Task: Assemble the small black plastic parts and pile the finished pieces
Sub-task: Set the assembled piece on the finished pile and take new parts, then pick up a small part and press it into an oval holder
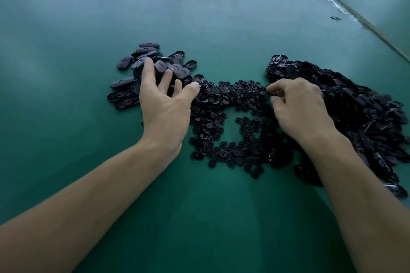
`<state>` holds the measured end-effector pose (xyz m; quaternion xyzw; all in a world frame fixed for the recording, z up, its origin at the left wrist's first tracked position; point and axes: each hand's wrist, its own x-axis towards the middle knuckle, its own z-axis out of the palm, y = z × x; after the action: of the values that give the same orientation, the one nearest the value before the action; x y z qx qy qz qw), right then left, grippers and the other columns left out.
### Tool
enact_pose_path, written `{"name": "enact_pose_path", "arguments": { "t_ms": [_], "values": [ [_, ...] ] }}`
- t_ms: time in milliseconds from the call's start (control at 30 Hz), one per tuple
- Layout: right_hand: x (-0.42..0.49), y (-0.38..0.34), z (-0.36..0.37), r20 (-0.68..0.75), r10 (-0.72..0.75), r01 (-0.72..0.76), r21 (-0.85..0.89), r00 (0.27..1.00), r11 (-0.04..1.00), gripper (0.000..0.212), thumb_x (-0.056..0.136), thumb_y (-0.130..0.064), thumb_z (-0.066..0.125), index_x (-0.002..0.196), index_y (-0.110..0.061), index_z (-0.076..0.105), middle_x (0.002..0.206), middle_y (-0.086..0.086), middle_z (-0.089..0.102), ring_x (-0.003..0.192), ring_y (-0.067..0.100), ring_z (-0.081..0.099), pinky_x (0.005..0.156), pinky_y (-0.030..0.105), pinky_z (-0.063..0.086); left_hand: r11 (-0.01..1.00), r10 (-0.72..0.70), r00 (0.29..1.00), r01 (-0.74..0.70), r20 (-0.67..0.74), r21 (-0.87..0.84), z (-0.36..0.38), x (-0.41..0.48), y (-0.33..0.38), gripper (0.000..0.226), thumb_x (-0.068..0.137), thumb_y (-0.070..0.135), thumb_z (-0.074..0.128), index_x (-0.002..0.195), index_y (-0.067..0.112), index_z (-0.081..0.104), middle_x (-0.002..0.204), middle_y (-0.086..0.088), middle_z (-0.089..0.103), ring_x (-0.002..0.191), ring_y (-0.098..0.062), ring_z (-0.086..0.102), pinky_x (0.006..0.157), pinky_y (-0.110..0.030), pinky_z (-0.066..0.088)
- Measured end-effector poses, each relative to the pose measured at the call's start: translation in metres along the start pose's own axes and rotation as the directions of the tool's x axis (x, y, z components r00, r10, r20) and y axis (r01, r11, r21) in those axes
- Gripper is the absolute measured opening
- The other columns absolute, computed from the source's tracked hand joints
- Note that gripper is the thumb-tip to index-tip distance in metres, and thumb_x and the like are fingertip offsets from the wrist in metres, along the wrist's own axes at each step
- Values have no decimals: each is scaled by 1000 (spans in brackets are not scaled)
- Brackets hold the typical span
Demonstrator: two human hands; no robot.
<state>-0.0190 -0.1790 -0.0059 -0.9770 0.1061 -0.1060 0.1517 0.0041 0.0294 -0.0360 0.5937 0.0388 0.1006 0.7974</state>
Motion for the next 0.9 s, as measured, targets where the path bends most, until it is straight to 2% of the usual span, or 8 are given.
{"name": "enact_pose_path", "arguments": {
  "t_ms": [200, 367, 467, 567, 633, 733, 800, 900],
  "values": [
    [-1, -3, -2, -61, 15, -19, -64, 998, 998, 18, 99, -23, 60, 105, -11, 73, 110, 14, 66, 105, 30, 58, 81, 32, 40, 993, 86, 994, -91, 67, 72, 0, -6, 5, 100, 86, -3, 72, 160, 29, 13, 167, 13, 6, 144, -8, 36, 107, -19, 44],
    [-1, -2, -2, -80, 13, -14, -13, 997, 1000, 16, 99, -23, 62, 101, -9, 70, 107, 14, 64, 93, 20, 49, 80, 30, 38, 973, 187, 971, -204, 151, 108, 1, -9, 6, 66, 87, 1, 73, 138, 35, 48, 147, 17, 42, 131, -6, 52, 98, -22, 52],
    [0, 0, -3, -112, 8, -6, 20, 994, 1000, 16, 102, -17, 56, 103, -6, 67, 93, 9, 64, 84, 16, 44, 72, 29, 38, 962, 200, 963, -228, 181, 149, 1, -9, 5, 32, 87, 4, 74, 111, 23, 67, 111, 5, 69, 107, -11, 67, 89, -26, 55],
    [-3, -9, -9, -205, 12, 27, 186, 979, 982, 10, 101, -16, 55, 99, -15, 65, 79, -7, 63, 73, 11, 58, 64, 8, 39, 958, 205, 945, -247, 256, 144, 0, -11, 4, 15, 85, 9, 74, 96, 19, 71, 94, -1, 74, 89, -22, 71, 87, -42, 60],
    [-10, -19, -11, -220, 32, 66, 423, 975, 903, 9, 98, -17, 60, 102, -24, 64, 78, -12, 66, 75, 9, 67, 69, 10, 47, 966, 182, 935, -228, 303, 124, 1, -13, 5, 17, 85, 14, 75, 101, 19, 72, 96, -3, 74, 89, -23, 72, 86, -46, 60],
    [-24, -35, -8, -80, -13, 69, 750, 997, 658, 18, 97, -10, 63, 102, -27, 68, 78, -4, 75, 68, 11, 69, 63, 24, 54, 978, 112, 931, -165, 349, 127, 3, -15, 5, 28, 84, 20, 75, 112, 21, 70, 99, -3, 75, 93, -20, 74, 87, -42, 60],
    [-30, -42, -3, -38, -79, 77, 818, 996, 570, 23, 96, -5, 63, 100, -26, 72, 79, -8, 76, 67, 6, 68, 61, 17, 52, 980, 92, 925, -150, 369, 131, 3, -15, 6, 27, 84, 20, 74, 111, 21, 71, 95, -4, 77, 89, -21, 75, 85, -40, 60],
    [-34, -42, 1, -35, -110, 92, 818, 993, 567, 23, 96, -5, 63, 100, -23, 75, 82, -3, 76, 72, 5, 68, 66, 17, 52, 982, 95, 914, -151, 395, 114, 3, -15, 7, 18, 87, 12, 73, 104, 18, 72, 88, -5, 78, 81, -21, 76, 76, -32, 60]
  ]
}}
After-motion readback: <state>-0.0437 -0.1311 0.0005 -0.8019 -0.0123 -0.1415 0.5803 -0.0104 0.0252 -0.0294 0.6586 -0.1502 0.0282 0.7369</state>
